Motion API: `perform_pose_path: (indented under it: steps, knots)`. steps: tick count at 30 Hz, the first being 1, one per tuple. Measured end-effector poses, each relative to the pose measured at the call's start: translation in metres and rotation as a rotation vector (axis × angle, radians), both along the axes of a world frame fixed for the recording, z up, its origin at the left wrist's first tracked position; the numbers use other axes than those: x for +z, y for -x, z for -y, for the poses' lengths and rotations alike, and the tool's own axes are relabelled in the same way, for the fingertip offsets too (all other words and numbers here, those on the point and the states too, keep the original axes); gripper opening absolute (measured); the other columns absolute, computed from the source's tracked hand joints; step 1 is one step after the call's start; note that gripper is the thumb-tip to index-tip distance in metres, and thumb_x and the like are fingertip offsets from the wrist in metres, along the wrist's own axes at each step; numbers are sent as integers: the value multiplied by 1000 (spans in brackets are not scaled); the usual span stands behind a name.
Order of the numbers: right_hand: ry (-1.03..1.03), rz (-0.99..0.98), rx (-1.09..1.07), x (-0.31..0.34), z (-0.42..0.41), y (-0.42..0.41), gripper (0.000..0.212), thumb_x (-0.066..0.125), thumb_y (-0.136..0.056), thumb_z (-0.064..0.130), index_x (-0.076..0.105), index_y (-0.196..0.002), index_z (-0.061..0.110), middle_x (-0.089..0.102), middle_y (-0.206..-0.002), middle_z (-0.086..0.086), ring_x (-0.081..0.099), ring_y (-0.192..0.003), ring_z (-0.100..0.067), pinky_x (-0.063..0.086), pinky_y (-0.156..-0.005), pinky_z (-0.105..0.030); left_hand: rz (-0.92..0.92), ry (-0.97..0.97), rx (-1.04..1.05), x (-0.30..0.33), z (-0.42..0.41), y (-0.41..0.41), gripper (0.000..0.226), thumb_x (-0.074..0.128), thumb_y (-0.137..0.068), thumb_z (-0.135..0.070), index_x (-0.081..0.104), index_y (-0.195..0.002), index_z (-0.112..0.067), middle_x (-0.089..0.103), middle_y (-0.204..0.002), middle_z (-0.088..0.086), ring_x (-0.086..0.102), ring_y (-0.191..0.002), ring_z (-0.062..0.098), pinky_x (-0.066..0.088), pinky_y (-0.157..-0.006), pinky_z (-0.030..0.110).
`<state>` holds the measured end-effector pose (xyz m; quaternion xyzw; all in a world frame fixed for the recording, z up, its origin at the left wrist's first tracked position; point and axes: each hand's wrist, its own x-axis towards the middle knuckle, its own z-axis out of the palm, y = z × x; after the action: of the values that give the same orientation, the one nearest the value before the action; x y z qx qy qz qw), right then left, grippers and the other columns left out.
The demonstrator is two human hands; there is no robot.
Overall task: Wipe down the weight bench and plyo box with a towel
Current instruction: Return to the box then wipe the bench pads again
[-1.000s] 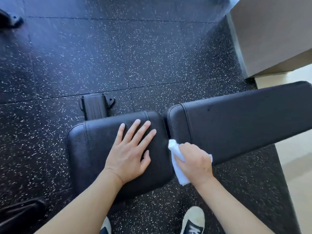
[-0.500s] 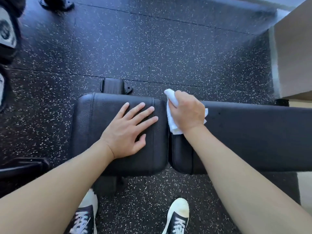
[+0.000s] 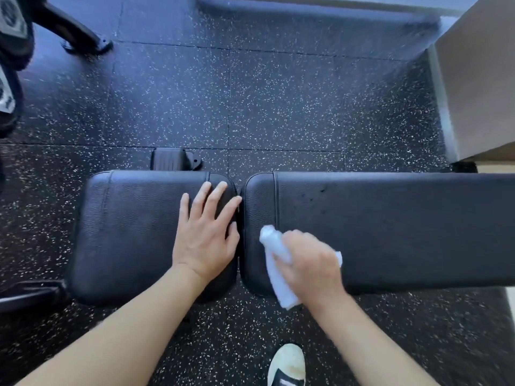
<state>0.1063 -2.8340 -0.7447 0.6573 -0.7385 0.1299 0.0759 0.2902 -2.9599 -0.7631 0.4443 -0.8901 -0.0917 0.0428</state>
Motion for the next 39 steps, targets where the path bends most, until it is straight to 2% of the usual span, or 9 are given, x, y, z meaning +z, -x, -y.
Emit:
perform_pose_path:
  steps: [4,10,14,21,23,25,28,32,39]
  knots:
    - [56,264,-448,-7,32,57,46,83,-81,12,38,-75,22,38,-61,2,38,-51,-29,26,-47,-27,-24,56,1,-3,-1,2,54,53,-93,-37,61,-145,-27,41,-164,8,33,-155,37,17,-127,63]
    - [104,294,-306,-18,97,-4,14,55,-84,26,52,-74,16,51,-64,-1,51,-54,-27,26,-49,-28,-27,85,1,-9,0,1,55,51,-92,-37,61,-145,-27,42,-164,9,33,-154,37,17,-127,63]
    - [94,251,-194,-19,97,3,16,66,-83,23,53,-75,16,52,-64,-1,53,-54,-27,30,-46,-28,-18,97,0,-11,-2,-1,56,50,-92,-38,62,-146,-26,41,-164,9,32,-155,38,20,-125,64]
    - [-28,259,-670,-8,99,126,16,57,-99,24,51,-86,16,64,-85,-12,62,-79,-42,29,-63,-37,-55,117,-3,-11,-1,3,55,52,-91,-36,65,-143,-25,44,-162,11,36,-153,40,20,-125,65]
    - [-54,186,-638,-7,110,102,3,60,-93,16,62,-95,17,63,-82,-9,63,-73,-38,29,-59,-35,-53,111,2,-11,-1,2,55,53,-91,-36,65,-143,-25,44,-162,11,35,-153,39,20,-125,65]
    - [-45,106,-529,-12,120,56,21,66,-86,16,70,-102,28,60,-75,-1,62,-63,-30,27,-52,-31,-55,107,0,-10,-1,3,55,52,-91,-36,64,-143,-26,44,-163,10,35,-153,39,20,-125,65]
    - [5,193,-388,-16,134,3,4,66,-82,23,63,-85,21,58,-71,0,60,-60,-26,33,-47,-31,-55,104,1,-10,0,3,55,52,-92,-37,64,-144,-25,43,-163,11,34,-154,39,19,-126,65]
    - [75,275,-266,-14,128,-3,18,73,-79,21,55,-80,17,56,-70,0,56,-60,-27,33,-48,-32,-55,111,-4,-11,0,2,55,52,-91,-36,64,-144,-25,43,-163,11,34,-154,39,19,-126,65]
    - [97,199,-278,-20,-3,26,21,72,-85,10,56,-73,17,43,-65,3,43,-57,-21,34,-47,-35,-59,114,0,-10,0,3,54,56,-91,-34,64,-143,-25,44,-162,11,35,-152,40,20,-125,65]
